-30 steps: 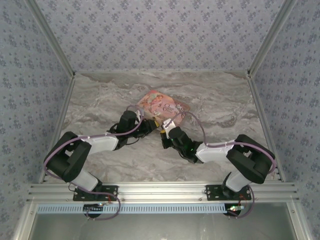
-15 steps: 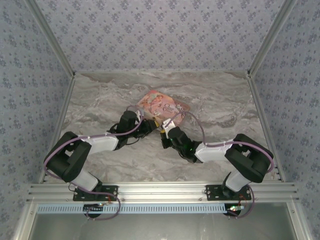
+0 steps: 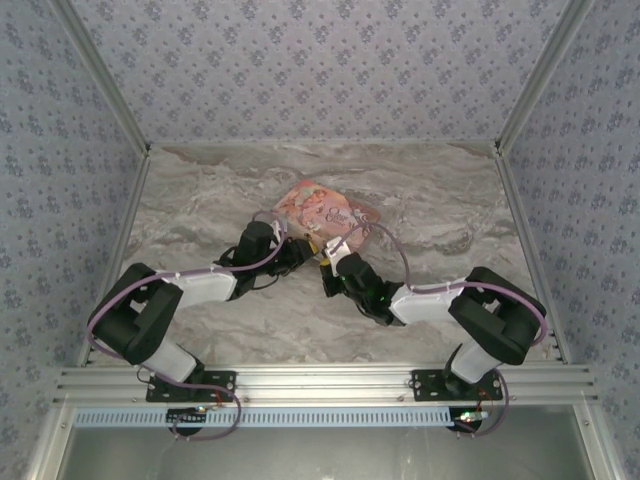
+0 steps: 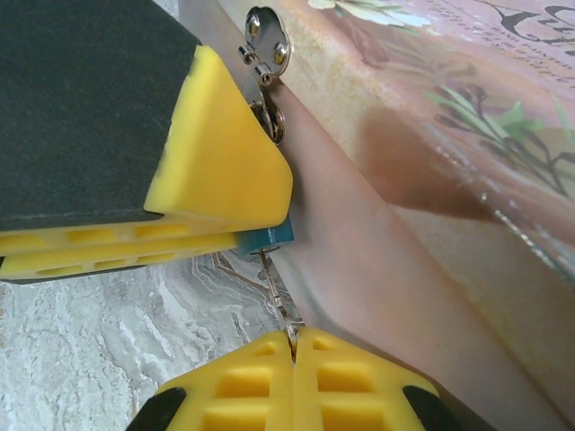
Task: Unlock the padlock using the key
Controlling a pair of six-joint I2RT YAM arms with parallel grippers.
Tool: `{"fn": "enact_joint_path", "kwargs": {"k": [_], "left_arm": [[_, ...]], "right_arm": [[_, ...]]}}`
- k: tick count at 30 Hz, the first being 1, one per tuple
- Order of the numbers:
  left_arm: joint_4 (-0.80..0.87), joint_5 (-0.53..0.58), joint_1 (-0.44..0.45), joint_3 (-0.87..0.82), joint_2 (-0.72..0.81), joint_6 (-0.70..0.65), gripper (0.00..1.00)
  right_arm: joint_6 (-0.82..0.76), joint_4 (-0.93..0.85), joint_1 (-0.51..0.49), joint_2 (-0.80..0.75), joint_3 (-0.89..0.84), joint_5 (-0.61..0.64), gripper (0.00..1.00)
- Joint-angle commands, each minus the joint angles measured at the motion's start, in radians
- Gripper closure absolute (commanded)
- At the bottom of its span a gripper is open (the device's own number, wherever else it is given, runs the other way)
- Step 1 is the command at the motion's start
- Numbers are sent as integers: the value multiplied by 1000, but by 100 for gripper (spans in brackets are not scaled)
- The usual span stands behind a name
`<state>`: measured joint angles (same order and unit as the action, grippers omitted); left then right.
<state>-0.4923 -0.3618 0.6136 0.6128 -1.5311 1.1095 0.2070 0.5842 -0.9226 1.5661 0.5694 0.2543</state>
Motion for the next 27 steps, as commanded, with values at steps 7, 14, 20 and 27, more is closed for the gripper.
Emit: {"fn": "enact_joint_path", "kwargs": {"k": [7,14,20,27], "left_arm": [[-47,-11,8,41,13,6,79],[-49,-8,9,39,13,6,79],[-51,-9,8,39,12,8,79],[-56,-12,9,39,12,10,79]], "right_arm": [[29,74,10,-23,-10,-18,100],[37,57,10,-32,-23,2,100],[46,52,10,-31,-32,6,100],[57,73,14,-29,-34,-11,100]]}}
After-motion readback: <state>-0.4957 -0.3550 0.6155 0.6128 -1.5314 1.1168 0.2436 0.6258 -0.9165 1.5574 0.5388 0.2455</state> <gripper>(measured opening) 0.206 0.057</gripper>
